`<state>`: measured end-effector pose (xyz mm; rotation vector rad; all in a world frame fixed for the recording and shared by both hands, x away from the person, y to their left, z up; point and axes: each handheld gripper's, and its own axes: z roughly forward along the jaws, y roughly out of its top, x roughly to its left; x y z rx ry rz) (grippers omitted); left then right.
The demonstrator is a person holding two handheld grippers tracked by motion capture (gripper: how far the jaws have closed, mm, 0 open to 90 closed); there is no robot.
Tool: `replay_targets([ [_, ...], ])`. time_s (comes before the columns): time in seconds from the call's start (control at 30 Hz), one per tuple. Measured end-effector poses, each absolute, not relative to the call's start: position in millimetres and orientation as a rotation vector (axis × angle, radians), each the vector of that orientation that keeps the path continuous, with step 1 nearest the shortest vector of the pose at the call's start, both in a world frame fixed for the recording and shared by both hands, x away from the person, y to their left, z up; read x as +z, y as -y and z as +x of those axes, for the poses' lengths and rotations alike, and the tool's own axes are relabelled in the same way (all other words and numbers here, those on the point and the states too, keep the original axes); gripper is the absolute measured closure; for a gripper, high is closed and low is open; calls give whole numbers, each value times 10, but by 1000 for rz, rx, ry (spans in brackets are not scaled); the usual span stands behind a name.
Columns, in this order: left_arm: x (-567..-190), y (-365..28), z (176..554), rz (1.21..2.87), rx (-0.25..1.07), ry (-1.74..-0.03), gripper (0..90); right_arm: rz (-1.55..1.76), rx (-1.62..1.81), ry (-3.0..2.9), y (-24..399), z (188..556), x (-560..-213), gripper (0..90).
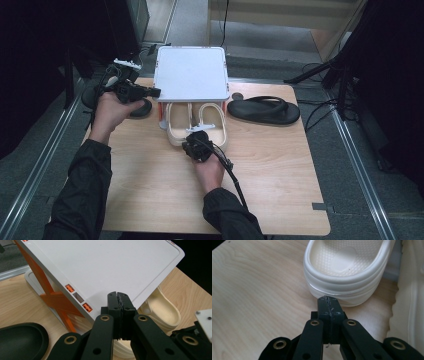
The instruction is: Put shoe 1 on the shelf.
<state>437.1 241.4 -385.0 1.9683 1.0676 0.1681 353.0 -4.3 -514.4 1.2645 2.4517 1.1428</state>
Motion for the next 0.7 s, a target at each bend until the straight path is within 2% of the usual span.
replay_targets([
  [0.7,-3849,-2410,4371,1969,172,-1068,899,1316,1116,-2345,-305,3990,-5148,900],
])
